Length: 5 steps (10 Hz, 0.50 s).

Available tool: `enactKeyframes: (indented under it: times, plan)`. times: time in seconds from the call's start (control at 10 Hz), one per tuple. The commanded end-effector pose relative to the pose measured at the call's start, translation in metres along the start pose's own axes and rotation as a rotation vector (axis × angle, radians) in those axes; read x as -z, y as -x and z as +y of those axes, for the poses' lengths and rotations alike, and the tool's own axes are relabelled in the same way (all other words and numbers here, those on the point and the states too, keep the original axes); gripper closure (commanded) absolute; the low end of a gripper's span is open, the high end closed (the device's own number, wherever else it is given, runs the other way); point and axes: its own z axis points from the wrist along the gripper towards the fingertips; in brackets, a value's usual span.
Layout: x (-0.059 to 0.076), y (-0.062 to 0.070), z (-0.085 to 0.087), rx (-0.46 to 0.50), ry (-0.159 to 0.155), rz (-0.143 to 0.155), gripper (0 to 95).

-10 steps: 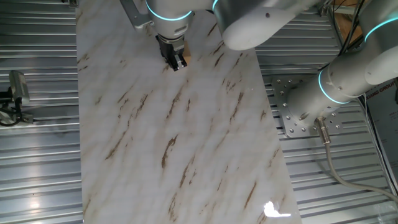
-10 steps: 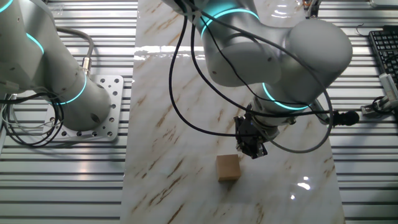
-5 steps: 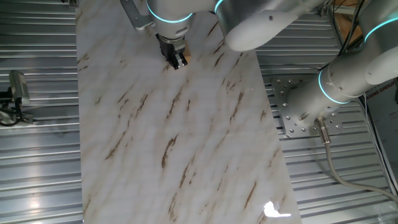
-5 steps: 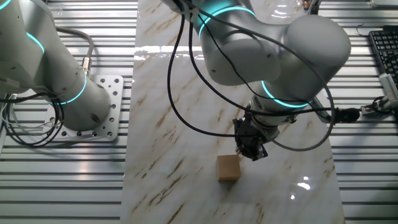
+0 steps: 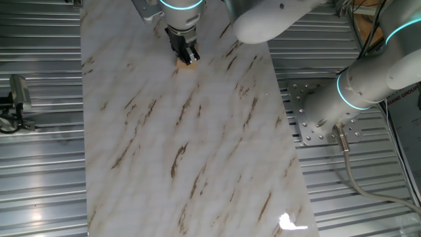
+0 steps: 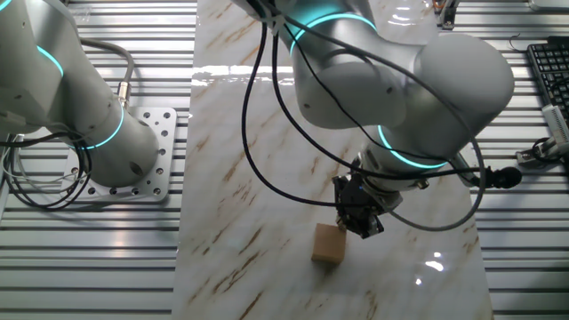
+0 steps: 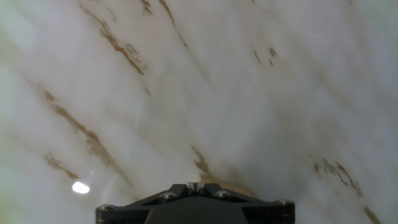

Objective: Pick up the small block on the left and move it to the right

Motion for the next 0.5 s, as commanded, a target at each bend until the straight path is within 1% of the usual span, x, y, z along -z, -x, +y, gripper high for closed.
enactKeyframes:
  times: [0.1, 0.2, 0.4, 0.5]
  plan:
    - [0.0079, -0.0041, -0.0011, 0.015, 0.016, -0.005, 95.0]
    - [0.0138, -0.0073, -0.0024, 0.020, 0.021, 0.009, 95.0]
    - [0.0143, -0.0111, -0.0056, 0.038, 0.023, 0.009, 57.0]
    - [0.0137, -0.0120, -0.0061, 0.036, 0.024, 0.009, 57.0]
